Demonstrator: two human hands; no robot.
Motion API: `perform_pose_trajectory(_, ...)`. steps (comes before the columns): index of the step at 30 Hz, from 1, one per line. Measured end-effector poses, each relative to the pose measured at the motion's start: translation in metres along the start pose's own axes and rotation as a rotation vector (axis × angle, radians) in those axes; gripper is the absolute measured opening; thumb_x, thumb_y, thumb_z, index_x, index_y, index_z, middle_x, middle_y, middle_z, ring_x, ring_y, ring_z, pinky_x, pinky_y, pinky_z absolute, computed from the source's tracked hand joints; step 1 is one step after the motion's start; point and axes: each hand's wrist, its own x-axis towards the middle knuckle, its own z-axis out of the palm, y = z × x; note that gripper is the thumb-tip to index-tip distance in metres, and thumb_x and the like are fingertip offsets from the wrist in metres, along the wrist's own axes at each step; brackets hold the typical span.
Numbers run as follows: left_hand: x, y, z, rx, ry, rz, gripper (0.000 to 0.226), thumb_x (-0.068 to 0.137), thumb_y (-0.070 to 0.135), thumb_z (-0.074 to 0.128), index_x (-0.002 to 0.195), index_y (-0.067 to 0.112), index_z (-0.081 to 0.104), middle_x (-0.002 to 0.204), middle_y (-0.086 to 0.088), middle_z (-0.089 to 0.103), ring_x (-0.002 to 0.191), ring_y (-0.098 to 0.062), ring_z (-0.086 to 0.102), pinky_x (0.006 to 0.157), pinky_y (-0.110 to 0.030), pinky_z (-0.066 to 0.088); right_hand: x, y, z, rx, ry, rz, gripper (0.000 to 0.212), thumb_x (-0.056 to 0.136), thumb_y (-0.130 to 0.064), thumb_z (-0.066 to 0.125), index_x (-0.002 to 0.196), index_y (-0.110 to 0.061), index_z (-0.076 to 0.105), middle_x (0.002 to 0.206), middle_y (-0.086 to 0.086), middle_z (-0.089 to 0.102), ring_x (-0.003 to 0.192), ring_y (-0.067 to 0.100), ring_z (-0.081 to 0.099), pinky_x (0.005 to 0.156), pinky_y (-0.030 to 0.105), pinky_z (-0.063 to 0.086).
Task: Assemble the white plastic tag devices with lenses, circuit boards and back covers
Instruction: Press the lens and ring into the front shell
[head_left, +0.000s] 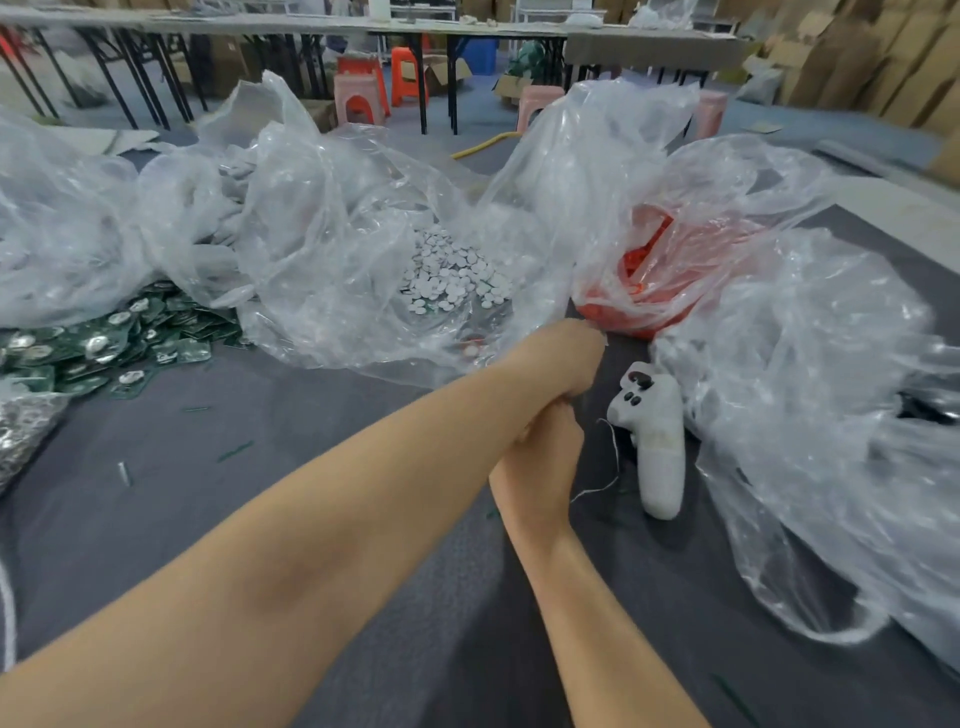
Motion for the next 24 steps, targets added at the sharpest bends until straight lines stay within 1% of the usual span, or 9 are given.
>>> perform_pose_trajectory(3,0.014,-0.002,0.010,0.079,-0.010,-0.034,0.025,0.086,0.004,0.054,0.109,0.002,0.062,0.114,-0.015,0.063,0.101,-0.033,0.062,0.073,-0.037,0.049,0.008,0.005,0.003,-0.081,-0.081,-0.047,0.041,0.076,-0.015,0.033,0.091,0.008,0.064,0.091,0.026,0.066,0.092,0.038,0.061,0.082,0.041,0.045)
perform_pose_trajectory(5,0.013,0.000,0.011,0.020,0.036,-0.046,0.025,0.086,0.003,0.053,0.109,0.001,0.062,0.112,-0.016,0.062,0.099,-0.033,0.063,0.072,-0.037,0.047,0.009,0.009,0.005,-0.122,0.014,-0.089,0.025,0.077,-0.006,0.043,0.076,0.006,0.064,0.079,0.025,0.067,0.079,0.038,0.063,0.067,0.034,0.040)
perform_pose_trajectory(9,-0.015,-0.008,-0.005,-0.425,0.385,-0.086,0.023,0.084,0.005,0.046,0.095,-0.012,0.060,0.096,-0.022,0.064,0.089,-0.037,0.060,0.080,-0.038,0.047,0.006,0.006,0.003,-0.076,0.065,-0.066,0.021,0.072,-0.005,0.047,0.054,-0.015,0.045,0.060,0.019,0.060,0.057,0.023,0.041,0.058,0.027,0.026)
perform_pose_trajectory(10,-0.028,-0.012,-0.009,-0.532,0.483,-0.116,0.023,0.082,0.007,0.046,0.081,0.001,0.069,0.085,-0.018,0.063,0.081,-0.034,0.057,0.083,-0.040,0.048,0.007,0.004,0.002,-0.051,0.085,-0.055,0.020,0.076,-0.008,0.049,0.056,-0.013,0.048,0.060,0.015,0.060,0.057,0.020,0.041,0.057,0.027,0.026)
perform_pose_trajectory(11,-0.041,-0.017,-0.013,-0.656,0.564,-0.130,0.014,0.081,0.008,0.047,0.068,0.011,0.053,0.075,-0.010,0.059,0.072,-0.027,0.051,0.085,-0.040,0.048,0.010,0.004,0.000,-0.023,0.109,-0.028,0.021,0.081,-0.009,0.052,0.060,-0.011,0.054,0.061,0.009,0.061,0.057,0.018,0.045,0.055,0.024,0.028)
perform_pose_trajectory(12,-0.057,-0.022,-0.017,-0.828,0.599,-0.181,0.021,0.082,0.007,0.049,0.080,-0.009,0.062,0.071,-0.008,0.060,0.087,-0.001,0.046,0.086,-0.039,0.050,0.012,0.002,-0.002,0.038,0.114,0.029,0.020,0.084,-0.009,0.056,0.065,-0.011,0.059,0.063,0.004,0.063,0.059,0.016,0.050,0.056,0.020,0.033)
perform_pose_trajectory(13,-0.075,-0.027,-0.020,-1.029,0.590,-0.219,0.028,0.084,0.003,0.050,0.087,0.010,0.076,0.072,-0.006,0.067,0.090,-0.019,0.070,0.086,-0.037,0.053,0.013,-0.001,-0.004,0.141,0.102,0.109,0.018,0.087,-0.007,0.056,0.070,-0.013,0.063,0.064,0.000,0.064,0.060,0.014,0.054,0.059,0.018,0.039)
perform_pose_trajectory(18,-0.152,-0.050,-0.008,-1.700,0.459,-0.238,0.043,0.091,-0.002,0.043,0.070,0.014,0.077,0.094,-0.007,0.075,0.089,-0.018,0.070,0.079,-0.024,0.056,0.016,-0.015,-0.013,0.913,-0.251,0.616,0.025,0.095,-0.024,0.049,0.085,-0.008,0.065,0.060,0.008,0.067,0.050,0.014,0.060,0.051,0.024,0.044)
perform_pose_trajectory(24,-0.186,-0.068,0.019,-1.790,0.626,-0.380,0.030,0.092,0.001,0.051,0.075,0.009,0.074,0.083,-0.007,0.075,0.081,-0.016,0.071,0.078,-0.023,0.057,0.006,-0.022,-0.010,0.853,-0.417,0.515,0.029,0.081,-0.035,0.061,0.078,-0.008,0.071,0.066,0.010,0.067,0.050,0.016,0.061,0.043,0.022,0.048)
